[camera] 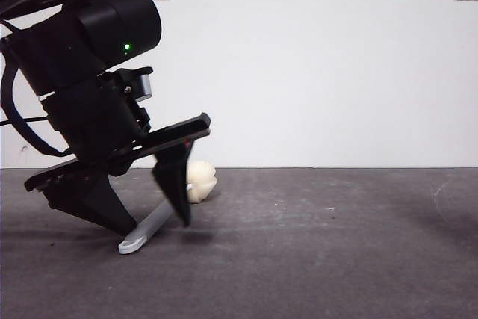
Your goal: Pick up the cup brush,pick up the cup,insert the brush into the cup,clean the cup,put the cup brush back,put the cup back to the fixed position on the table
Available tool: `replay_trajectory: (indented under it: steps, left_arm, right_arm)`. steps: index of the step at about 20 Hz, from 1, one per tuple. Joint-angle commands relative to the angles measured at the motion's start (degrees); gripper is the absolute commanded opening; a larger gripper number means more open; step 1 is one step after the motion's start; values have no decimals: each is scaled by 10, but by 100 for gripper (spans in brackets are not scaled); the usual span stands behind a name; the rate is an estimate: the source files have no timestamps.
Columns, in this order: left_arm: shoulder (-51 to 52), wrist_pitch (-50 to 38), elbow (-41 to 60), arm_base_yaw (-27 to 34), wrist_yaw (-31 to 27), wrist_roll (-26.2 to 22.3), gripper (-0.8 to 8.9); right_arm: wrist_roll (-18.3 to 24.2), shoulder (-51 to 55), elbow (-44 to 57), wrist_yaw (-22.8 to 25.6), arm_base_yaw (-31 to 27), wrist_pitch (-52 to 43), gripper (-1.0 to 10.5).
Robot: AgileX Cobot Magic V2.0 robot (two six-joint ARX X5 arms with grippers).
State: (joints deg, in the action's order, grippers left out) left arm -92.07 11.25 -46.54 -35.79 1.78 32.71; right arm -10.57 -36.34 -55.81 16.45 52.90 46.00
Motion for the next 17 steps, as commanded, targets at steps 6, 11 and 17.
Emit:
replay_trajectory:
  steps: [6, 11, 17]
  left_arm:
    - [87, 34, 4, -1, -22, -45, 382]
    - [252, 82, 0, -1, -34, -105, 382]
    - [421, 195, 0, -1, -64, -143, 381]
  right_arm:
    - [42, -67, 3, 1, 1, -115, -12]
    - [126, -172, 37, 19, -16, -229, -12]
    - [114, -261, 177, 15, -64, -495, -12]
